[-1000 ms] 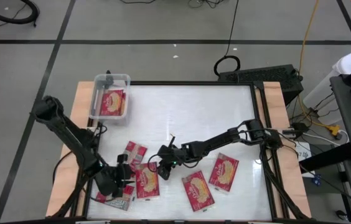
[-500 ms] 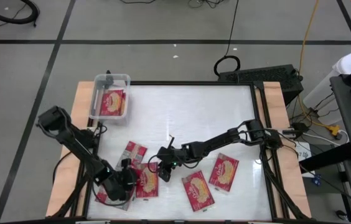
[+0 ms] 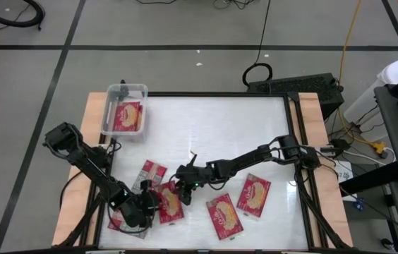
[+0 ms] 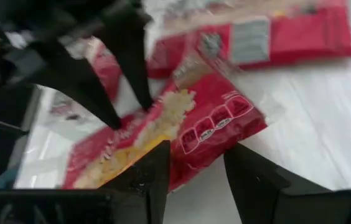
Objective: Sort popcorn bags into baskets
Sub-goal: Stack the red popcorn pack into the bin
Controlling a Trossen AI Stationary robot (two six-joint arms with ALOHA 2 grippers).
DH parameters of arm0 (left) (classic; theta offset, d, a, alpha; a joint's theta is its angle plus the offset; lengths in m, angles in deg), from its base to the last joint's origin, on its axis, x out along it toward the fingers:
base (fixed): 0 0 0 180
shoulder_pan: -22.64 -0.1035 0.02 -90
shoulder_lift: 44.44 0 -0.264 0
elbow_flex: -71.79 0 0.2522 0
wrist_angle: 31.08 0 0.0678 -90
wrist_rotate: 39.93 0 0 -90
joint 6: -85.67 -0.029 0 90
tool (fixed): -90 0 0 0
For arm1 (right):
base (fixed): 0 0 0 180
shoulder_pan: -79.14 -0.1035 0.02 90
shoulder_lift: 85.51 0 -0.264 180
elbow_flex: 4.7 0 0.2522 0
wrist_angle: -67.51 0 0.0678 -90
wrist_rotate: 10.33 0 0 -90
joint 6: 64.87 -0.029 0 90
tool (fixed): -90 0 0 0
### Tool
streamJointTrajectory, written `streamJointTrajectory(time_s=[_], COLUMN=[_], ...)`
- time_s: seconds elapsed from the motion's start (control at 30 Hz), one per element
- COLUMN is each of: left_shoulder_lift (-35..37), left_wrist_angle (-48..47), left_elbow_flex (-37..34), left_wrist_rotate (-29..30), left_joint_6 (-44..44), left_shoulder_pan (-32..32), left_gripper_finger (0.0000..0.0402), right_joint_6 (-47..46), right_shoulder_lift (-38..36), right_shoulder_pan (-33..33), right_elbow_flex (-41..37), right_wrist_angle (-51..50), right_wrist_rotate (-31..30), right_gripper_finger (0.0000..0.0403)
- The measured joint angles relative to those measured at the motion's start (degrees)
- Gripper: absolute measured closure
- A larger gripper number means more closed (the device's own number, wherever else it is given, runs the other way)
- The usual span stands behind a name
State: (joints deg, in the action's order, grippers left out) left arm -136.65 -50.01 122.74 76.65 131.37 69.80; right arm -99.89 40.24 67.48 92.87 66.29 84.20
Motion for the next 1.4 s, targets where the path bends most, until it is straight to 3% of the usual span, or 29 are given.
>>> streamJointTrajectory(time_s=[0.17,0.43,0.63,0.83,0.93,1.07,1.27,1.4], left_shoulder_lift=[-0.08,0.37,8.38,20.12,24.1,27.51,28.53,27.69], left_wrist_angle=[-0.1,0.15,-3.91,-9.63,-9.75,-9.44,-5.02,0.54], left_elbow_flex=[-0.02,-0.13,-0.13,-0.13,-0.13,-0.13,-0.11,-0.11], left_wrist_rotate=[1.69,4.07,9.51,18.97,25.32,27.61,28.29,27.38], left_joint_6=[-0.16,-7.53,-10.18,-12.59,-12.58,-13.69,-18.43,-22.33], left_shoulder_pan=[0.0,-0.06,0.27,1.14,0.86,-0.51,-2.67,-5.09], left_gripper_finger=[0.0238,0.0238,0.0238,0.0238,0.0238,0.0233,0.0185,0.0147], right_joint_6=[1.63,7.2,12.03,16.87,18.56,21.14,24.19,26.93], right_shoulder_lift=[0.0,-0.7,-5.18,-11.82,-15.92,-20.34,-27.98,-32.54], right_shoulder_pan=[0.0,-0.06,0.33,-0.31,-1.46,-3.26,-6.19,-7.67], right_elbow_flex=[0.02,0.02,0.02,0.02,0.02,-0.43,-6.14,-15.0], right_wrist_angle=[1.52,0.58,-4.97,-14.31,-19.85,-23.63,-19.9,-8.38], right_wrist_rotate=[2.7,3.05,1.73,-5.2,-13.58,-23.29,-31.96,-33.27], right_gripper_finger=[0.0291,0.0388,0.039,0.0399,0.0399,0.0399,0.0399,0.0399])
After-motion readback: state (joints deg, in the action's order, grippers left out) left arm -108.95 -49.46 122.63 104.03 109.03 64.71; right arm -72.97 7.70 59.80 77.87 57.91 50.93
